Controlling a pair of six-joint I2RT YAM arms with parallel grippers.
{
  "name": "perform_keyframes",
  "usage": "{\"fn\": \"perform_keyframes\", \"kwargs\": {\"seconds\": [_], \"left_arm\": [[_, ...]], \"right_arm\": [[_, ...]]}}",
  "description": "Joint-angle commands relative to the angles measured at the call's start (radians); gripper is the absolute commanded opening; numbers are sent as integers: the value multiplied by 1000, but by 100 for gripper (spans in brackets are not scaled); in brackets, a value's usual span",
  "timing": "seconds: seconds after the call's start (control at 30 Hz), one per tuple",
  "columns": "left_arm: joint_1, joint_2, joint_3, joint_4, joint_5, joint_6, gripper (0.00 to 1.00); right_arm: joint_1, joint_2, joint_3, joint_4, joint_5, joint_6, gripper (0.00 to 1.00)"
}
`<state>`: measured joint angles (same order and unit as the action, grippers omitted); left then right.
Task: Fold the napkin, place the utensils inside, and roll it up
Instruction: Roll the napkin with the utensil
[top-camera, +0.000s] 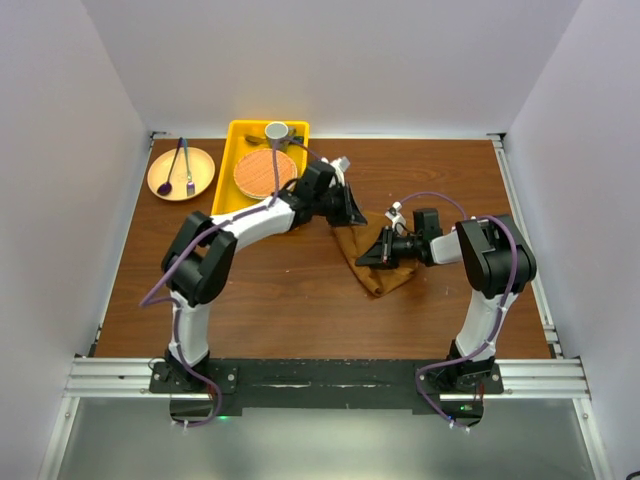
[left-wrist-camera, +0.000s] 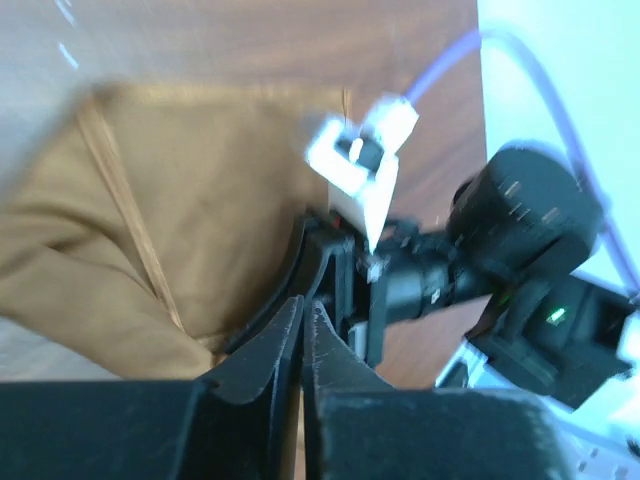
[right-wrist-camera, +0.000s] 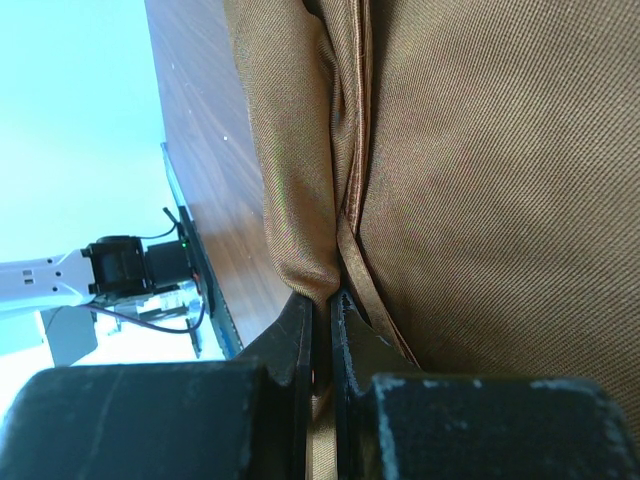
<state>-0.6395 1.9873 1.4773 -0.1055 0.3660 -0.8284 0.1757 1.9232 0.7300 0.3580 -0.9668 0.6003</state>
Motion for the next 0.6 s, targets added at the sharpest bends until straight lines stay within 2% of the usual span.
{"fn": "perform_keyframes", "kwargs": {"seconds": [0.0,0.37,0.57], "left_arm": [[-8,67,-103,183,108,-67,1],[-8,120,-284,368,30,-28,0],[-3,162,-334,348,-19,1,0]], "right_arm": [[-2,5,-6,-134,122,-40,0],[-4,8,9,-157,128,-43,0],[-2,-19,8,-215,154,-77,9]]}}
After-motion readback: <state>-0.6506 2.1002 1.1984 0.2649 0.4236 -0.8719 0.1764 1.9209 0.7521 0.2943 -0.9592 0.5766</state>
